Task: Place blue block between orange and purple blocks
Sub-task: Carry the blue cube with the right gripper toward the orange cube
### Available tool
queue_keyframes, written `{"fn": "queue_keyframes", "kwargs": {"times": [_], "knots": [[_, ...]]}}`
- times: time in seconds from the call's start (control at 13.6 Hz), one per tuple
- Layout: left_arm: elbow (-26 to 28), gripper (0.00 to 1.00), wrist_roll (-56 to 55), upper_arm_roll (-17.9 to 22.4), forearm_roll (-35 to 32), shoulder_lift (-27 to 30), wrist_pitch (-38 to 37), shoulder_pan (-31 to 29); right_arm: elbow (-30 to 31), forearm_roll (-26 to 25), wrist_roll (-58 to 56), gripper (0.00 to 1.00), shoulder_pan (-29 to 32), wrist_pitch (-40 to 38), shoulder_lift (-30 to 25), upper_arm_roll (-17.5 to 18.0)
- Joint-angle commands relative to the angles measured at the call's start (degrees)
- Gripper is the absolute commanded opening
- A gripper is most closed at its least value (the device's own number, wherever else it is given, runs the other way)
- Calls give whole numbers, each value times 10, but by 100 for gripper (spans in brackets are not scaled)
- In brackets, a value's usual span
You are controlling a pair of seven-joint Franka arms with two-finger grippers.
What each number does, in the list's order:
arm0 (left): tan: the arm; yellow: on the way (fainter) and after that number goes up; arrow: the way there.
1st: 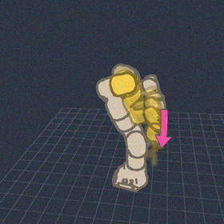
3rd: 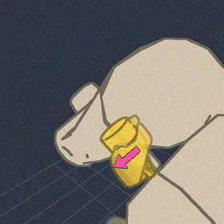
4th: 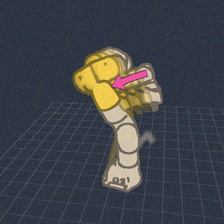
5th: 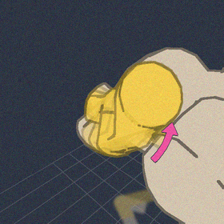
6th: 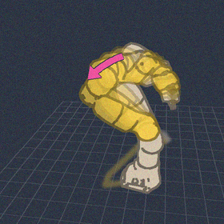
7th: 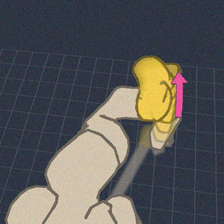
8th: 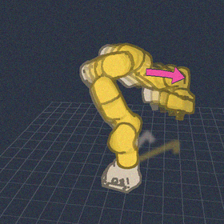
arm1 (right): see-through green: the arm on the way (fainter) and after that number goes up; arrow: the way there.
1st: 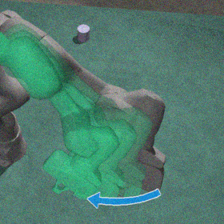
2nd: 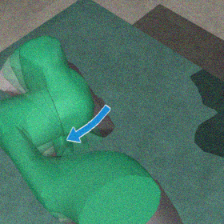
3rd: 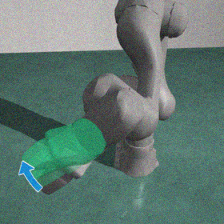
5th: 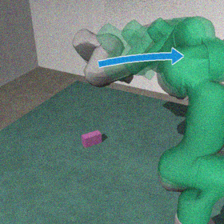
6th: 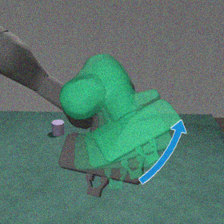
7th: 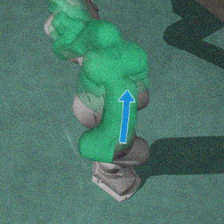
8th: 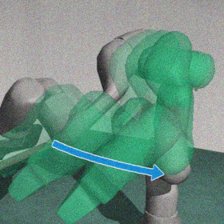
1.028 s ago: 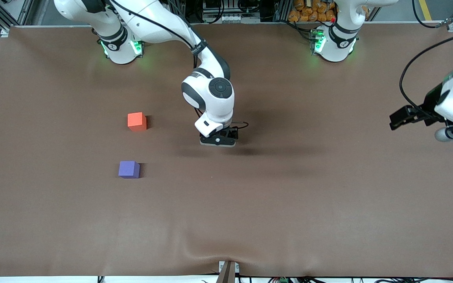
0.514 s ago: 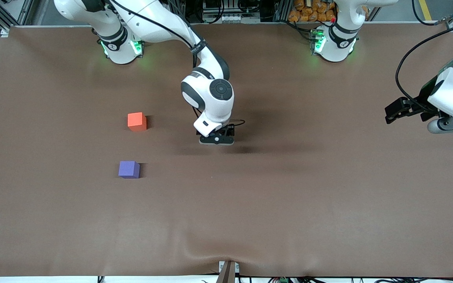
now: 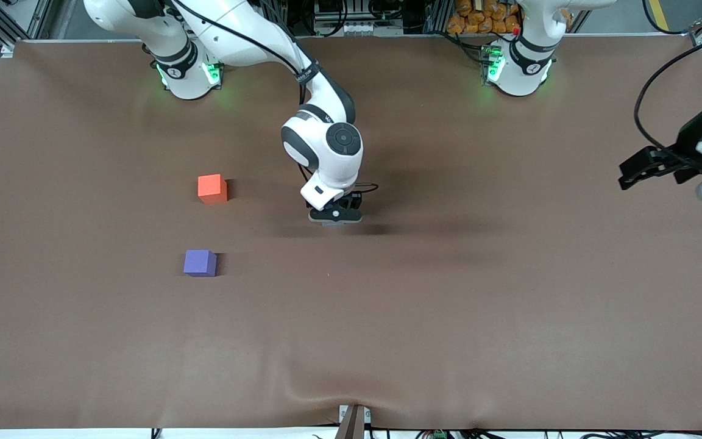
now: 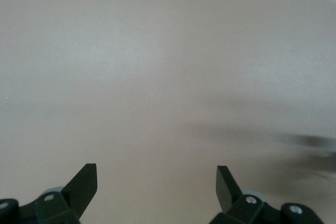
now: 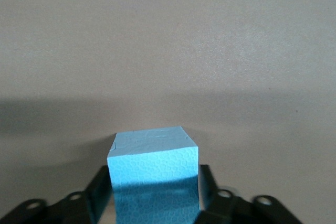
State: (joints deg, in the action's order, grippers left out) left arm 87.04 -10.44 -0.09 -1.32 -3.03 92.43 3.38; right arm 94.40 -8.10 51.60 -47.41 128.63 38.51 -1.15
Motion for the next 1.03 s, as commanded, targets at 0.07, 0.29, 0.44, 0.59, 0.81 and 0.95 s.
{"fn": "queue_keyframes", "kwargs": {"times": [0.07,0.29,0.44,0.59,0.81,0.95], "knots": [[6,100,42,-19,-1,12,-5,-49,7,-12,44,13,0,-9,-19,-2],[10,100,44,-52,3,23,-39,-79,7,-7,33,13,42,-43,-89,-1],[10,100,44,-80,8,29,-51,-100,9,-4,-19,13,73,-92,-131,-1],[13,100,42,-90,8,37,-60,-100,19,1,-85,12,108,-142,-165,0],[9,100,42,-92,8,36,-59,-100,71,52,-204,12,181,-155,-229,-1],[8,100,42,-92,7,32,-59,-99,92,55,-276,12,231,-183,-253,-1]]}}
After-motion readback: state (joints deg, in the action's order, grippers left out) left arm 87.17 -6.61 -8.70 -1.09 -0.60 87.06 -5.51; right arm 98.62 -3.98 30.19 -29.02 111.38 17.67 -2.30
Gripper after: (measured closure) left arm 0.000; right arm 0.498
